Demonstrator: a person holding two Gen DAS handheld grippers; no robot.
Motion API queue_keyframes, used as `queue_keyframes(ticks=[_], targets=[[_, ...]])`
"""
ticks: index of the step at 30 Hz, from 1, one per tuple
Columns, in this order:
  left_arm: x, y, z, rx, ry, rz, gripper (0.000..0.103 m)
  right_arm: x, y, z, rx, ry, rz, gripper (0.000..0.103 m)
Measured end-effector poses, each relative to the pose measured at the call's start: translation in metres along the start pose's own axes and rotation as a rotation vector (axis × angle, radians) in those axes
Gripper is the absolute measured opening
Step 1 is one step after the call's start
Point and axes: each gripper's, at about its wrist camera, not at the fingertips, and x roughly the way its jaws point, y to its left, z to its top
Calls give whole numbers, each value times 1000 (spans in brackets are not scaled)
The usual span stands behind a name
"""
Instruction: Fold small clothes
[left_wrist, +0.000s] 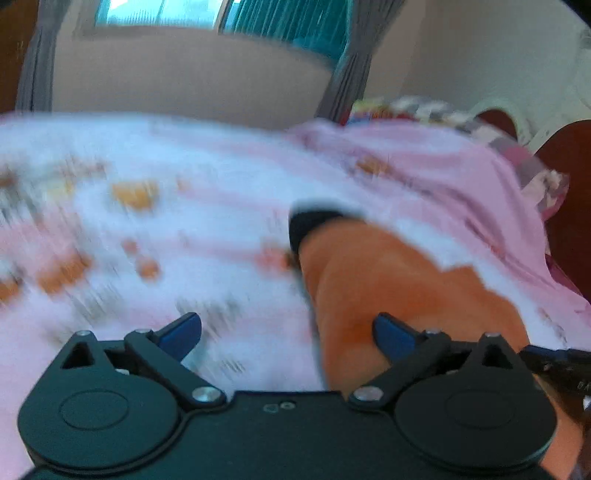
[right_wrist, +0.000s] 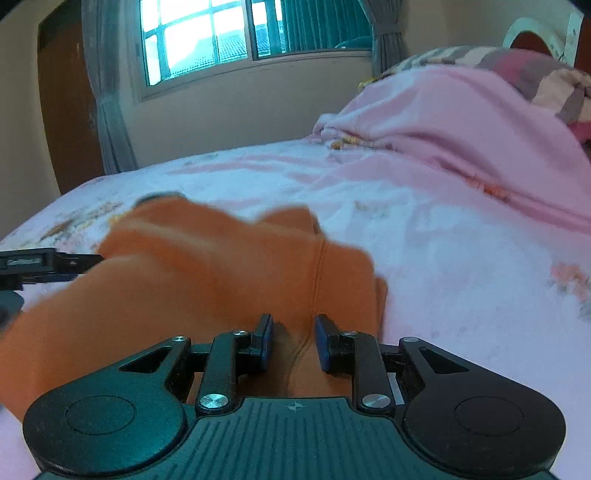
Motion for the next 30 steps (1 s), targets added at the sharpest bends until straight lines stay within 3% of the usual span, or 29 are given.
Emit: queue_keyframes(ticks=[2, 5, 7, 8, 10, 12, 13, 16, 18, 22, 25, 26, 28, 30], targets=[[-11, -1, 17, 38, -69, 9, 97, -16, 3, 19, -19, -65, -4, 24], [5, -11, 46, 84, -76, 19, 97, -18, 19, 50, 14, -96, 72, 24], [33, -24, 55, 150, -10, 49, 97, -6, 28, 60, 22, -100, 103, 24], [55, -30, 54, 187, 70, 69, 98, 8, 27, 61, 34, -55, 81, 24], [89, -33, 38, 246, 152, 133, 100, 62, 14, 45, 48, 167, -55, 23], [92, -21, 38, 157, 176, 107, 101, 72, -3, 30, 113, 130, 4, 23], [88, -15, 40, 114, 189, 94, 101, 70, -6, 31, 136, 126, 16, 23], [46, -17, 42, 129, 118, 79, 97, 48, -6, 34, 158, 98, 29, 23], [7, -18, 39, 116, 75, 18, 97, 18, 4, 38, 130, 39, 37, 23], [-54, -38, 4, 143, 69, -71, 97, -37, 28, 31, 93, -54, 111, 23], [-50, -48, -31, 144, 104, -11, 101, -37, 38, 6, 8, -7, 112, 24], [-43, -52, -42, 181, 108, 19, 102, -16, 40, -9, -41, 87, 76, 24], [-35, -43, -40, 79, 143, -8, 102, -9, 34, -29, -58, 62, 82, 24], [-40, -44, -26, 99, 163, 11, 101, -16, 40, -20, -42, 64, 65, 24]])
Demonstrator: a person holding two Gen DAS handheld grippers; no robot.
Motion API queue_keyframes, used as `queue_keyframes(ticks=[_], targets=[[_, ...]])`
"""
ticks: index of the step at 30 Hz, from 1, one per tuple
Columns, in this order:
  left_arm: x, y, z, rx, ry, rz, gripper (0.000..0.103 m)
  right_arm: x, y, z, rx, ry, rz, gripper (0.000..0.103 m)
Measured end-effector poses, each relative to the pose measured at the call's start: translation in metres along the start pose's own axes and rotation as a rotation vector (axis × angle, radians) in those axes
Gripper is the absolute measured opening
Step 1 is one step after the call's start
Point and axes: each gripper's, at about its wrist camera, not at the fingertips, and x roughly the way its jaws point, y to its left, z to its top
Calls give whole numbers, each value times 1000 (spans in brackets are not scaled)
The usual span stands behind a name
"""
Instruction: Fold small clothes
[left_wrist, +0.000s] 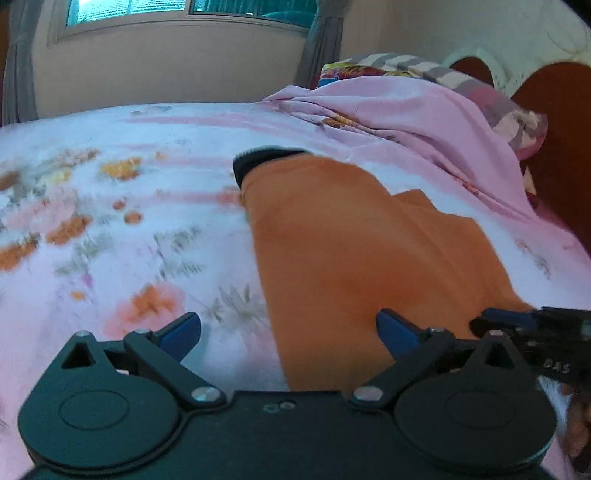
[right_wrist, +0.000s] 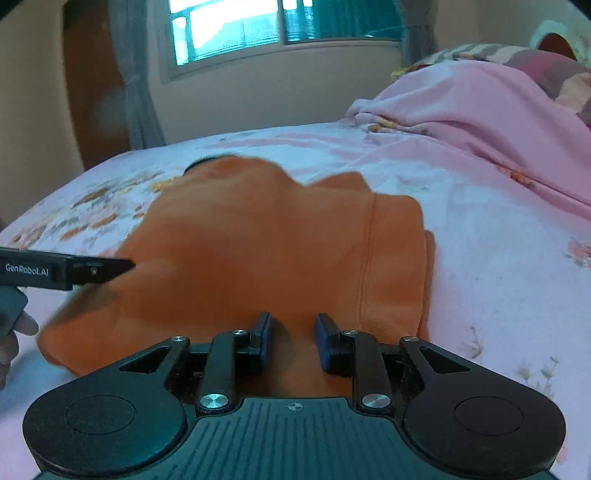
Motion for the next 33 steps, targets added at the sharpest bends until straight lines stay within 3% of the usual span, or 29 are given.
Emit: queue_keyframes(ticks=[2, 6, 8, 10, 11, 15, 18, 20, 23, 26, 30, 33], targets=[[-28, -5, 6, 31, -25, 27, 97, -21, 13, 6, -45, -32, -14, 24], [-64, -6, -13, 38, -63, -17, 97, -66, 20, 0, -46, -118, 27, 30], [-53, -9, -28, 41, -9, -21, 98, -61, 20, -10, -45, -85, 21, 40], [-19, -19, -51, 98, 107, -1, 102, -26, 11, -25, -30, 63, -23, 40], [-14, -21, -60, 87, 104, -2, 102, -24, 9, -28, -20, 45, -20, 40], [-43, -16, -44, 66, 37, -11, 99, -39, 10, -11, -18, 42, 6, 40], [-64, -7, -33, 67, -58, -3, 98, -63, 0, -2, -1, -66, 13, 40], [-60, 3, -22, 14, -90, -11, 98, -68, -7, 6, 30, -117, 11, 40], [-41, 15, -6, -70, -95, -21, 98, -58, -15, 27, 25, -169, -20, 40], [-19, 16, 5, -55, -73, -16, 98, -35, -36, 47, 56, -158, -42, 40], [5, 20, 5, -63, -59, -25, 100, -6, -60, 56, 76, -115, -92, 40], [12, 29, 9, -108, -68, -42, 100, 19, -87, 56, 191, -50, -64, 40]])
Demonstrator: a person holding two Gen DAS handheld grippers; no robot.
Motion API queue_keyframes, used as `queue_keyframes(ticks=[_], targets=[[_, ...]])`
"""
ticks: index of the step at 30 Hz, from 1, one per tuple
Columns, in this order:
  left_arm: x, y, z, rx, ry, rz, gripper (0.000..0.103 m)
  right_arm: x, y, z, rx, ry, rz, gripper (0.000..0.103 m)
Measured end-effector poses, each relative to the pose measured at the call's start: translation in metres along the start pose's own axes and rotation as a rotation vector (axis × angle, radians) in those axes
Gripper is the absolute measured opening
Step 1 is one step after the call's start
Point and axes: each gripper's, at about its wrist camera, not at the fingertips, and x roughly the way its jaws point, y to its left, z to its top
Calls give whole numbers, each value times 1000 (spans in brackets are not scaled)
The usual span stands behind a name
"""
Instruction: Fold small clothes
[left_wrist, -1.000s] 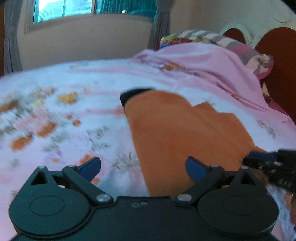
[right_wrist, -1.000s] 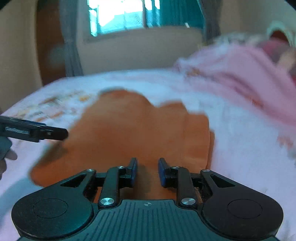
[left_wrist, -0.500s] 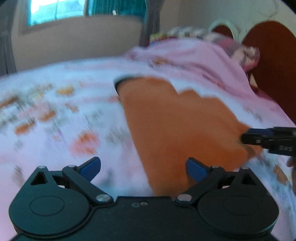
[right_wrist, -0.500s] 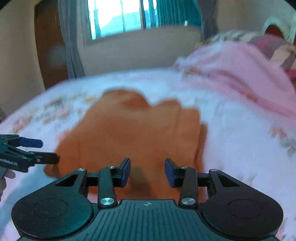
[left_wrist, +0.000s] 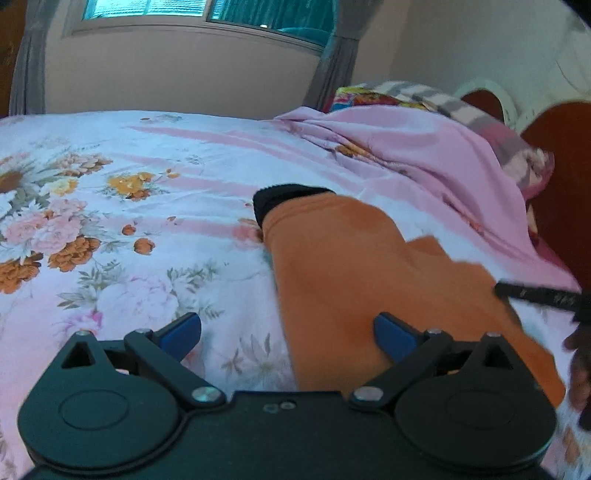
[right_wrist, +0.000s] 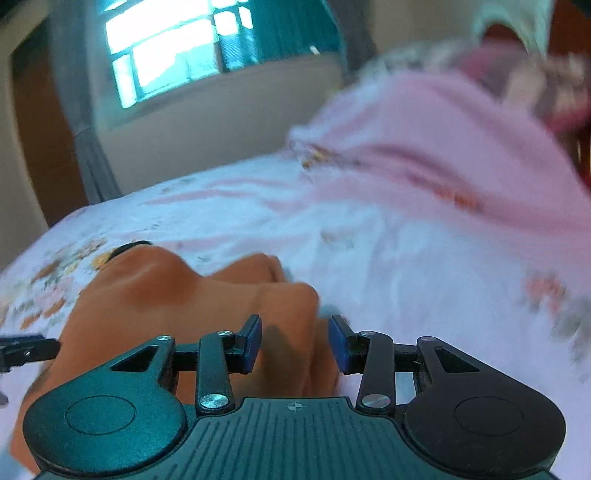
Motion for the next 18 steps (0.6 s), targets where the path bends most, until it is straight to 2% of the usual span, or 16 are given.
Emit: queue_keyframes(ticks=[3, 4, 5, 6, 8, 9, 10, 12, 14, 16, 18], targets=[[4, 0, 3, 15, -10, 19, 101, 16, -17, -1, 98, 39, 103, 39], [4, -2, 3, 24, -24, 40, 101, 17, -19, -3, 114, 38, 125, 31], [6, -4, 2, 33, -26, 56, 101, 18, -18, -5, 105, 36, 105, 13], [9, -6, 3, 27, -10, 45, 100, 17, -18, -6, 93, 20, 73, 8], [12, -14, 5, 61, -17, 26, 101, 7, -19, -7, 108, -27, 52, 8], [17, -21, 4, 115, -13, 58, 101, 4, -18, -8, 98, -34, 44, 8], [23, -23, 3, 116, 3, 75, 101, 6, -17, -11, 80, -20, 30, 7], [32, -17, 3, 71, 27, 42, 102, 18, -18, -21, 57, 29, -24, 7], [35, -8, 5, 22, 52, 12, 102, 20, -22, -22, 82, 42, -21, 8], [18, -7, 13, 39, 31, 13, 100, 10, -16, -16, 44, 32, -29, 9], [-5, -10, 13, 75, -2, 36, 97, -10, -6, -10, -17, -36, -64, 9]])
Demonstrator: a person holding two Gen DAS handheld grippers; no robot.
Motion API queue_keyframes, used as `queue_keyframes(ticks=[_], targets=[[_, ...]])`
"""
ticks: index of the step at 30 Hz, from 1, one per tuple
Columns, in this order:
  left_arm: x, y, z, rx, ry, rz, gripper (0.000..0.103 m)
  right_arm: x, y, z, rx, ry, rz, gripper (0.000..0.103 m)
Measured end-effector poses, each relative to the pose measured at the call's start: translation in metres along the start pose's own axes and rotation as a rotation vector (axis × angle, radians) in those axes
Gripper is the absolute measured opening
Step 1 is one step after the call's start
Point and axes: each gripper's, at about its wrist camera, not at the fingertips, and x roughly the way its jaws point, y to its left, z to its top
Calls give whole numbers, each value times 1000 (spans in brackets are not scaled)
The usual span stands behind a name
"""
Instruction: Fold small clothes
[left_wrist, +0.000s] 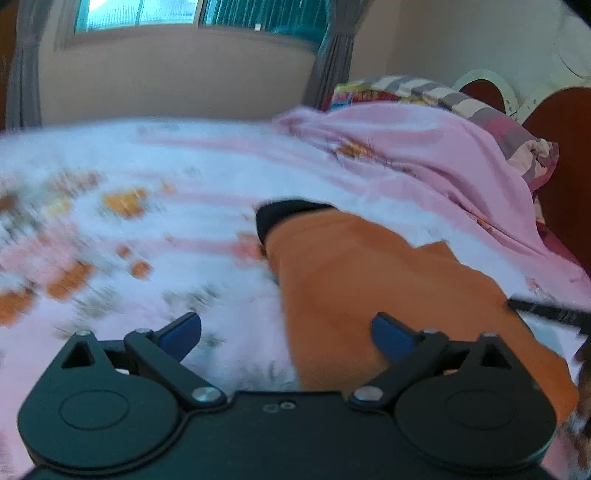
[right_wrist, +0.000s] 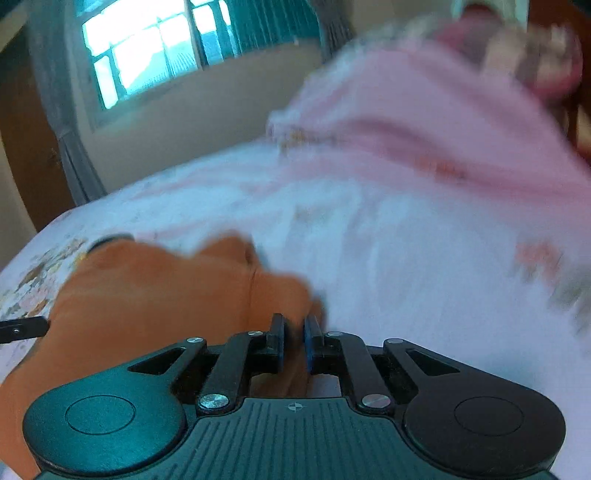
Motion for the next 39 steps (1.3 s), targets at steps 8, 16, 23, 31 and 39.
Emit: queue_keyframes(ticks=[8, 16, 23, 31, 39], targets=[[-9, -19, -34, 23, 23, 21, 101, -27, 42, -33, -164, 56, 57, 22], [-30, -22, -19, 35, 56, 38, 98, -51, 44, -26, -140, 39, 58, 27], [-63, -36, -30, 41, 27, 11, 98, -79, 64, -31, -166, 23, 77, 28], [-56, -73, -101, 326, 25, 56, 101, -56, 52, -67, -128, 127, 47, 81], [-75, -70, -99, 292, -106, -13, 101, -81, 59, -63, -153, -31, 91, 81]])
